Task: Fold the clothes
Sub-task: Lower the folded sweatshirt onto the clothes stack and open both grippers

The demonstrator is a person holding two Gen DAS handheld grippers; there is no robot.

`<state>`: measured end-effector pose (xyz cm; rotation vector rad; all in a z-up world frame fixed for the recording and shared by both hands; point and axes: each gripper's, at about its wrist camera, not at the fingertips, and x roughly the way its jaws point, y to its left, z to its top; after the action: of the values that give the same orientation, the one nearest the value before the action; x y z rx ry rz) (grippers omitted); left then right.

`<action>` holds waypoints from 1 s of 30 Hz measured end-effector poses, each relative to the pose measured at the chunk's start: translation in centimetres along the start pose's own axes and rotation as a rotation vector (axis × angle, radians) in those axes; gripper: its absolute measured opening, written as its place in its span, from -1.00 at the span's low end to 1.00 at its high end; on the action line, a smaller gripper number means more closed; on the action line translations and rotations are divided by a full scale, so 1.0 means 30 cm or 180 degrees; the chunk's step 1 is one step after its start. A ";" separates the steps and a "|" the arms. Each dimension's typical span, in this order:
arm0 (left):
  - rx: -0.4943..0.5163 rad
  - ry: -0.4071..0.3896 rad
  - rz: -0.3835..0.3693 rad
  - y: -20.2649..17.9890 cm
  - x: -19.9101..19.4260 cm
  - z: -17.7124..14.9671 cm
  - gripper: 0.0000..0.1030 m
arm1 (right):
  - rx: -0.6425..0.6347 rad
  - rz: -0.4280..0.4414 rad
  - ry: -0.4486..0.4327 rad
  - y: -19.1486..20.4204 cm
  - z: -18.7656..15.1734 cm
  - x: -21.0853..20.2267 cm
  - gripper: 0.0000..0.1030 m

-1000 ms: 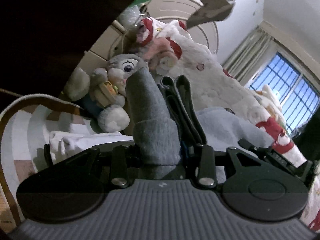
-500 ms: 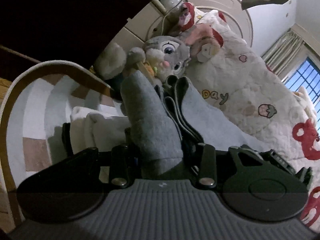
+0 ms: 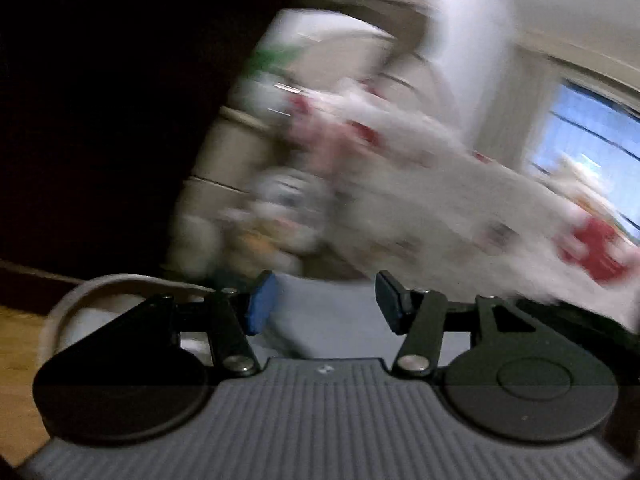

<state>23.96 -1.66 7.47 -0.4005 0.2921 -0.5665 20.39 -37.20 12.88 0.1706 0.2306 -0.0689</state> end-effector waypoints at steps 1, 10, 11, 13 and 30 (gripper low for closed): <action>0.0129 0.0144 -0.0106 -0.037 0.020 -0.012 0.05 | -0.0190 -0.0017 0.0026 0.022 0.000 0.016 0.20; 0.0339 0.0832 0.0092 -0.096 0.150 -0.111 0.08 | -0.0536 -0.0168 0.0358 0.003 -0.138 0.146 0.21; 0.0337 0.0856 0.0086 -0.093 0.157 -0.113 0.08 | -0.0459 -0.0165 0.0349 -0.011 -0.162 0.146 0.21; 0.0346 0.0886 0.0081 -0.093 0.169 -0.124 0.08 | -0.0261 -0.0146 0.0317 -0.039 -0.206 0.145 0.21; 0.0486 0.0875 0.0171 -0.125 0.182 -0.158 0.09 | 0.0206 -0.0365 0.0156 -0.031 -0.311 0.123 0.23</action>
<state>24.89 -9.01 4.09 -0.1658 0.5182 -0.5873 21.84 -36.64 2.93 0.2235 0.2872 -0.1864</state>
